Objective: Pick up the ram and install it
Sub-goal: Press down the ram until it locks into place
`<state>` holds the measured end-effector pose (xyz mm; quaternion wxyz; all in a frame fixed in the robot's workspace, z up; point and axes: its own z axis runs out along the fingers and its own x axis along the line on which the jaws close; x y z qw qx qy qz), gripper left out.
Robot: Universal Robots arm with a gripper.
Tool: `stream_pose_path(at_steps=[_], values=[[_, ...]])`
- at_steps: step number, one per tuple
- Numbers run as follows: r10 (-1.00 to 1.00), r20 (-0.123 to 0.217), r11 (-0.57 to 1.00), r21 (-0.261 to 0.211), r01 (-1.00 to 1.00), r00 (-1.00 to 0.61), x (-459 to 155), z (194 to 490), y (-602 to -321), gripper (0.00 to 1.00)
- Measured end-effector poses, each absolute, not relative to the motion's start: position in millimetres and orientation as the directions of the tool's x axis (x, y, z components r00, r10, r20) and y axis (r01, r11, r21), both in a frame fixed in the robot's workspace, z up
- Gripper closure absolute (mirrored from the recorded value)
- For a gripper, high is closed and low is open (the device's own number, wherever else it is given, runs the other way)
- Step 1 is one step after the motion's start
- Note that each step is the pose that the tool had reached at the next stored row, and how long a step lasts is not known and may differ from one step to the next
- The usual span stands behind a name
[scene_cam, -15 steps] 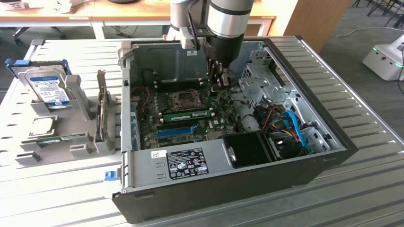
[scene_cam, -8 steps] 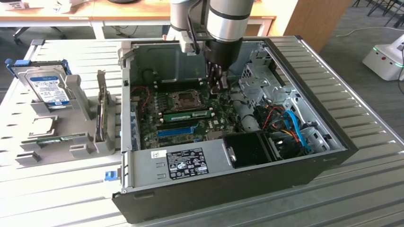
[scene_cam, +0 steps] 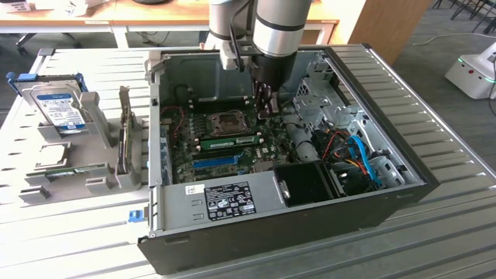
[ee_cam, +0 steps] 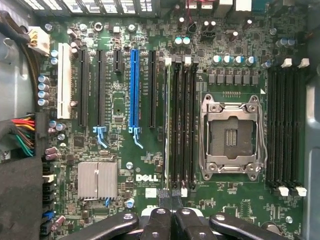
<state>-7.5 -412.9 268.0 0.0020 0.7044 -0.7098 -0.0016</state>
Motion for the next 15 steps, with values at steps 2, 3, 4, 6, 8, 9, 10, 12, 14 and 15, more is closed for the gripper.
stream_pose_path(at_steps=[2,3,4,6,8,9,10,12,14,15], values=[[-1.0,0.0,0.008,0.005,-1.0,-0.008,-7,265,-413,0.9],[-1.0,0.0,0.008,0.005,-1.0,-0.008,-7,264,-413,0.9],[-1.0,0.0,0.008,0.005,-1.0,-0.008,-7,263,-413,0.9],[-1.0,0.0,0.008,0.005,-1.0,-0.008,-7,260,-413,0.9],[-1.0,0.0,0.008,0.005,-1.0,-0.008,-7,258,-413,0.9],[-1.0,0.0,0.008,0.005,-1.0,-0.008,-7,256,-413,0.9],[-1.0,0.0,0.008,0.005,-1.0,-0.008,-7,255,-413,0.9],[-1.0,0.001,0.008,0.005,-1.0,-0.008,-8,253,-413,0.9],[-1.0,0.001,0.008,0.005,-1.0,-0.008,-7,251,-413,0.9],[-1.0,0.0,0.008,0.005,-1.0,-0.008,-7,249,-413,0.9]])
